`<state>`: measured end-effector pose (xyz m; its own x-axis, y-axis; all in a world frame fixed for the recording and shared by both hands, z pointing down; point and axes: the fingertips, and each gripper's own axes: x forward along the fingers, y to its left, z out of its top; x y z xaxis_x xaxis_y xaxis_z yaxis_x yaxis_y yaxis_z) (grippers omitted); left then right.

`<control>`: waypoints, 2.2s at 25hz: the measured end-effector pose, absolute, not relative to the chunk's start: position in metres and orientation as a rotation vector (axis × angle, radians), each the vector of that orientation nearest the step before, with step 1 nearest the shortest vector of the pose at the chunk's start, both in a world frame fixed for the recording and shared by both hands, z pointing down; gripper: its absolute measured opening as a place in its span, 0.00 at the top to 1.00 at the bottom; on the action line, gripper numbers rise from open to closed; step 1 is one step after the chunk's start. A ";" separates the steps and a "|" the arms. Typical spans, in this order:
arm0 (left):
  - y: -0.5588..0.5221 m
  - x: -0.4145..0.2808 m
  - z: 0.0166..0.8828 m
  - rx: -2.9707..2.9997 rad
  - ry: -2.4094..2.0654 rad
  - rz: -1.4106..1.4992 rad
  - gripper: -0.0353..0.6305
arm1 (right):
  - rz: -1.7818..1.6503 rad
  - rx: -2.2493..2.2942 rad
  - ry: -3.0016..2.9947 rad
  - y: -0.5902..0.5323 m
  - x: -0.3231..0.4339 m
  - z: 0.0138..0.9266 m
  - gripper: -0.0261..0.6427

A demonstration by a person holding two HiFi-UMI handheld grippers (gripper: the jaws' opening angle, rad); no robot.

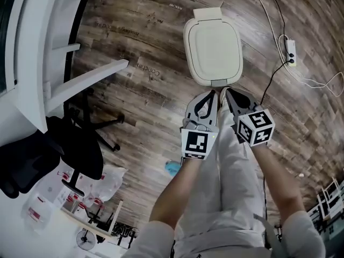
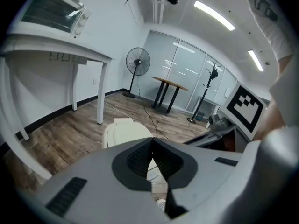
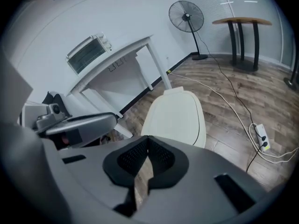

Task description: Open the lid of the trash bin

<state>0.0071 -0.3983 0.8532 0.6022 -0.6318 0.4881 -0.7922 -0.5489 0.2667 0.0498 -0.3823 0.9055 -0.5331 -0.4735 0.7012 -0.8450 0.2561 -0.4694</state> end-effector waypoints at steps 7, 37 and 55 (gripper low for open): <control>-0.384 0.017 0.922 2.287 -1.079 0.520 0.94 | 1.229 1.145 -2.061 -0.374 0.034 0.967 0.94; -0.390 0.006 0.944 2.264 -1.114 0.447 0.95 | 1.259 1.230 -1.907 -0.364 0.034 1.018 0.94; -0.419 -0.023 0.823 2.355 -1.204 0.341 0.95 | 1.106 1.583 -2.095 -0.402 0.090 0.859 0.94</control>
<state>-0.0226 -0.4193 0.8226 0.5843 -0.6946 0.4197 -0.8115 -0.5045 0.2948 0.0899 -0.4024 0.8587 -0.3535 -0.6880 0.6338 -0.9114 0.1008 -0.3990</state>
